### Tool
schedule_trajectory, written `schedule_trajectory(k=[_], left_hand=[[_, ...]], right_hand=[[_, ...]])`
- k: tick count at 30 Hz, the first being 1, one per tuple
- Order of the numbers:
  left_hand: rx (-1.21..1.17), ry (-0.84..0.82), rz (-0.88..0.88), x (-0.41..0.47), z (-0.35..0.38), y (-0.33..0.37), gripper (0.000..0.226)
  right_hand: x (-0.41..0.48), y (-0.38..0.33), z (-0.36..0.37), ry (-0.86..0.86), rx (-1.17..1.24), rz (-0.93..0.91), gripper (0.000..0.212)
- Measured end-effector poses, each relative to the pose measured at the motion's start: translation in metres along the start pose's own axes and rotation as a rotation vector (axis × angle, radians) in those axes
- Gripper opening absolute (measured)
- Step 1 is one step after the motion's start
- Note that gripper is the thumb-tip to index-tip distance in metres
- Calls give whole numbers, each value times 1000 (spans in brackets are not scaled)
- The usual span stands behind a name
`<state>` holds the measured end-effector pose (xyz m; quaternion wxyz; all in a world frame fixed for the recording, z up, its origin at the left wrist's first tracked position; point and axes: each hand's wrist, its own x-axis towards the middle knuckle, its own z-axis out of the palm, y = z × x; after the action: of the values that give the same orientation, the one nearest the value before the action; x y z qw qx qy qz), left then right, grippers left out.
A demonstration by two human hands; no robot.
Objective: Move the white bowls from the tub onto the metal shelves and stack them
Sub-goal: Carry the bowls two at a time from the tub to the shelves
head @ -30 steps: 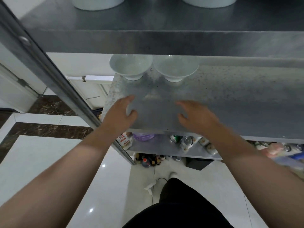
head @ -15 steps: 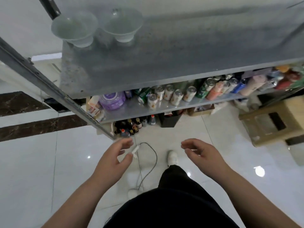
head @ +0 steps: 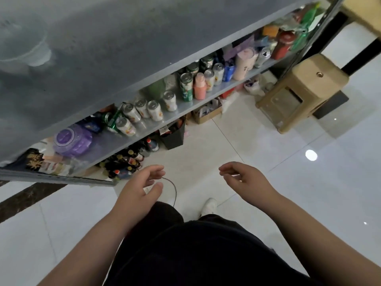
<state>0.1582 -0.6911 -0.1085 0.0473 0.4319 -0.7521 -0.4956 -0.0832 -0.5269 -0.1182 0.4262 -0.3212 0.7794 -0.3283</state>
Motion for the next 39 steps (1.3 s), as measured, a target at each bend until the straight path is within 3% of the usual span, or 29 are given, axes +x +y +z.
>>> schedule_trajectory(k=[10,21,27,39], left_hand=[[136,-383,178,72,62,71,38],[355,-1047,606,115,170,156,37],[440,-1272,759,53,226,167,37],[634,-1577,954,-170,305,120,35]], right_hand=[[-40,42,-55,383,247,178,19],[-175,67,36,953,517,575,18],[-240,70,129,1225,746,733,18],[-430,122,223,1663,807,840,15]])
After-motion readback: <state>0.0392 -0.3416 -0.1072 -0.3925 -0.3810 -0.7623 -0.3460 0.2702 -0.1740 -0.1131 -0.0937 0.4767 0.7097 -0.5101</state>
